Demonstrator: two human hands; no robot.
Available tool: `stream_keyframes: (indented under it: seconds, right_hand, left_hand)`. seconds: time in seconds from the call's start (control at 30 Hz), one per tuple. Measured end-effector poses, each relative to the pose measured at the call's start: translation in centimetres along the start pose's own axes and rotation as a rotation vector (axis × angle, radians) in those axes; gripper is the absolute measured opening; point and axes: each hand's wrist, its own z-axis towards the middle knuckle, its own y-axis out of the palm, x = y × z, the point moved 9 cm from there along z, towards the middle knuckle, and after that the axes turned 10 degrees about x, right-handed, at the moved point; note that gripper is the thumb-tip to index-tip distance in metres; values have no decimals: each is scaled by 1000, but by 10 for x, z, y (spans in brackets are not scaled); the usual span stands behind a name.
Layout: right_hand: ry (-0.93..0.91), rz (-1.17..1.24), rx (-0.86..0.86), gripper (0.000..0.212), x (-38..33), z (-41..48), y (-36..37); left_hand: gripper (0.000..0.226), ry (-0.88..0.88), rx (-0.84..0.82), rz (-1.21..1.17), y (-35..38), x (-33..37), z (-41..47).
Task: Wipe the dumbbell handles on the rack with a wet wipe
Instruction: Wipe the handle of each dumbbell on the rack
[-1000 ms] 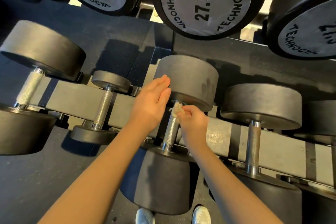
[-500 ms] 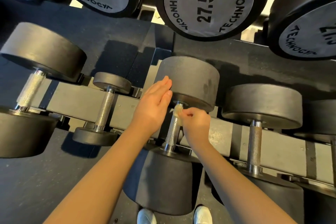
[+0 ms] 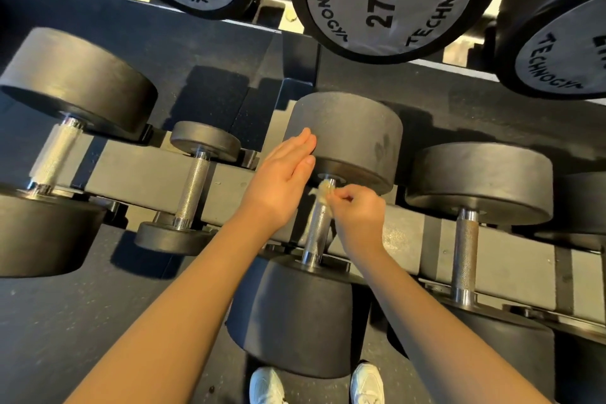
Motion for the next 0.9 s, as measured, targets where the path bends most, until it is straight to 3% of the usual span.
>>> stream_keyframes:
  seconds: [0.17, 0.33, 0.43, 0.57, 0.67, 0.9]
  right_hand:
    - [60, -18, -76, 26, 12, -14, 5]
    - [58, -263, -338, 29, 25, -36, 15]
    - [47, -328, -379, 28, 20, -40, 14]
    - [89, -151, -293, 26, 6, -36, 4]
    - [9, -75, -245, 25, -17, -32, 7]
    - [79, 67, -352, 14, -51, -39, 63]
  left_hand:
    - [44, 24, -2, -2, 0, -3, 0]
    - [45, 61, -2, 63, 1, -2, -2]
    - [45, 74, -19, 91, -2, -4, -7]
    - [54, 60, 25, 203, -26, -31, -29]
    - [44, -21, 111, 339, -64, -78, -43]
    - [42, -283, 178, 501, -128, -175, -48]
